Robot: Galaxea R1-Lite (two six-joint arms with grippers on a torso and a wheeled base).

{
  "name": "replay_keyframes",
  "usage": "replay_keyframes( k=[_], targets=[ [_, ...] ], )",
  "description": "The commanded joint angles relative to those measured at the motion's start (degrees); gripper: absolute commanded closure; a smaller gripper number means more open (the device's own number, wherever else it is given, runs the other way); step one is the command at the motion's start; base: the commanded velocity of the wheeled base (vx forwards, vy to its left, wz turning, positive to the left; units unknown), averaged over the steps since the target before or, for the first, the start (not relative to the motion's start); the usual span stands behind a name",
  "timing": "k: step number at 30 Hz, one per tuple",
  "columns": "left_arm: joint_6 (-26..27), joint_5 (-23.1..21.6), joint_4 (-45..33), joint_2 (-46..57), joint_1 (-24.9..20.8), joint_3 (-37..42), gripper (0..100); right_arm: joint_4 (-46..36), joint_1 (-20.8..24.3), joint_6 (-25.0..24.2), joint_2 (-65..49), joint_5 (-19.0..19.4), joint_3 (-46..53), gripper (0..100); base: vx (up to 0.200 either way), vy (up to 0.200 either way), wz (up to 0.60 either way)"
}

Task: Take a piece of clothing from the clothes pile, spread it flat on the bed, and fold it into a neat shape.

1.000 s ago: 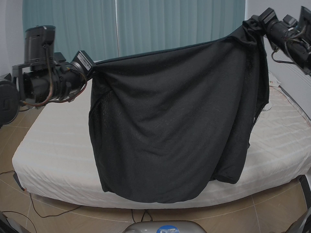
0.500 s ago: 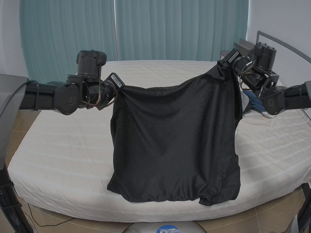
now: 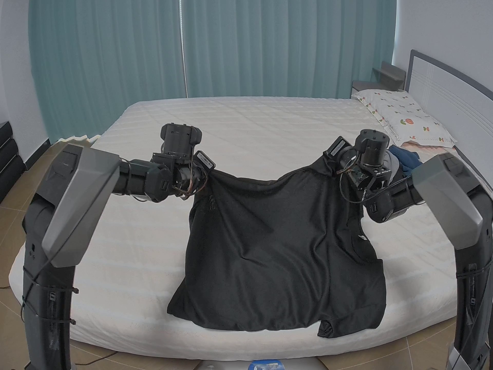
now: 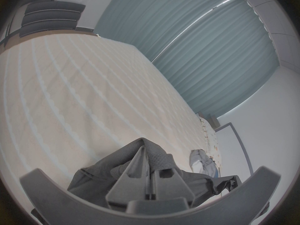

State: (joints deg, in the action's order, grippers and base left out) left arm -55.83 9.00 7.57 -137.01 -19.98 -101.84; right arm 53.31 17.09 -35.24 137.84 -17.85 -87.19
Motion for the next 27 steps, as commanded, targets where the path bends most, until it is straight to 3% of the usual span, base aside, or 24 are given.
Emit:
replay_keyframes(
  k=[1, 2, 3, 10, 16, 20, 27],
  targets=[
    [-1.03, 0.5, -0.63, -8.89, 0.47, -4.33, 100, 0.39, -0.39, 0.44, 9.82, -1.14, -4.75, 100, 0.0, 0.0, 0.0],
    [-1.21, 0.5, -0.71, -9.59, 0.64, -4.77, 100, 0.3, -0.48, 0.53, 10.61, -1.14, -5.27, 100, 0.0, 0.0, 0.0],
    [-1.38, 0.5, -0.71, -10.38, 0.73, -5.12, 0, 0.48, -0.48, 0.53, 11.4, -1.05, -5.71, 0, 0.0, 0.0, 0.0],
    [-1.21, 0.85, -1.59, -13.37, 0.73, -6.53, 0, 0.13, -1.71, 3.78, 15.35, -1.14, -5.71, 0, 0.0, 0.0, 0.0],
    [-1.21, 4.54, -5.29, -14.78, 3.19, -9.17, 0, -0.4, -5.05, 3.69, 12.63, -0.96, -2.29, 0, 0.0, 0.0, 0.0],
    [-1.21, 4.98, -10.56, -16.53, 4.69, -12.59, 0, -0.05, -7.07, 3.6, 12.28, -1.23, -1.76, 0, 0.0, 0.0, 0.0],
    [-1.03, 5.86, -12.93, -16.62, 6.45, -12.75, 0, 0.13, -8.57, 3.43, 12.19, -1.66, -1.76, 0, 0.0, 0.0, 0.0]
  ],
)
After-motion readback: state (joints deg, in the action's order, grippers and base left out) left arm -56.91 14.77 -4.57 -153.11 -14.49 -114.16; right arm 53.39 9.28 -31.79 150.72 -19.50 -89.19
